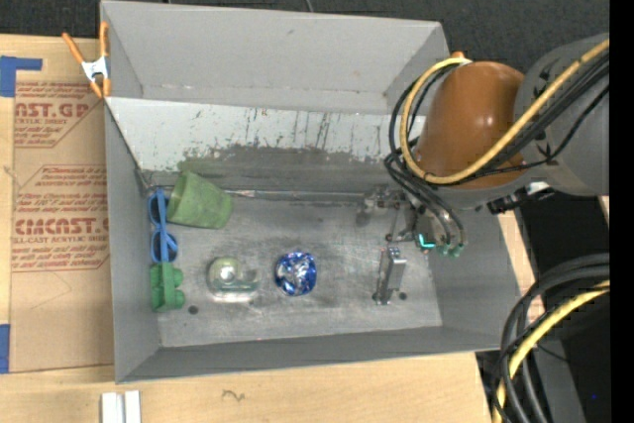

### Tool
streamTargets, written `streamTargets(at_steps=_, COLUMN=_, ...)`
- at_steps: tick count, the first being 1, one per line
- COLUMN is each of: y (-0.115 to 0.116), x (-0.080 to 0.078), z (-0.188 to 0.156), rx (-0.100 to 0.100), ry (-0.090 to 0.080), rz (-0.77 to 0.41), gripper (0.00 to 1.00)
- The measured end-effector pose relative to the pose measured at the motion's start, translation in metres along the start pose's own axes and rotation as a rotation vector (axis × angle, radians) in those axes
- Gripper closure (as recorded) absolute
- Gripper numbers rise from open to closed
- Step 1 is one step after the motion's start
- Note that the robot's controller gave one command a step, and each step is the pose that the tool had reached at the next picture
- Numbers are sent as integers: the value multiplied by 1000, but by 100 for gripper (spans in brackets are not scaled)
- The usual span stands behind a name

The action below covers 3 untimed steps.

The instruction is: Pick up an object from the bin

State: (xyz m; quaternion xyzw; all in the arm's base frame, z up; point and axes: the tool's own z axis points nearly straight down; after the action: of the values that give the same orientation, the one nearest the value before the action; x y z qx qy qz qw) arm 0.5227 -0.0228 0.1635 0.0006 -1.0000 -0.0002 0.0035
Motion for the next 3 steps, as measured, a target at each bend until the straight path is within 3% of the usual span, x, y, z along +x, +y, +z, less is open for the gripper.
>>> streamTargets(at_steps=1, y=90, x=-12, z=92, rx=-3, ry=-10, rz=-52, gripper=0)
streamTargets(at_steps=2, y=86, x=-14, z=86, rx=-2, ry=-16, rz=-47, gripper=100)
streamTargets(at_steps=3, y=73, x=-13, z=-27, rx=1, ry=-17, rz=-63, gripper=100)
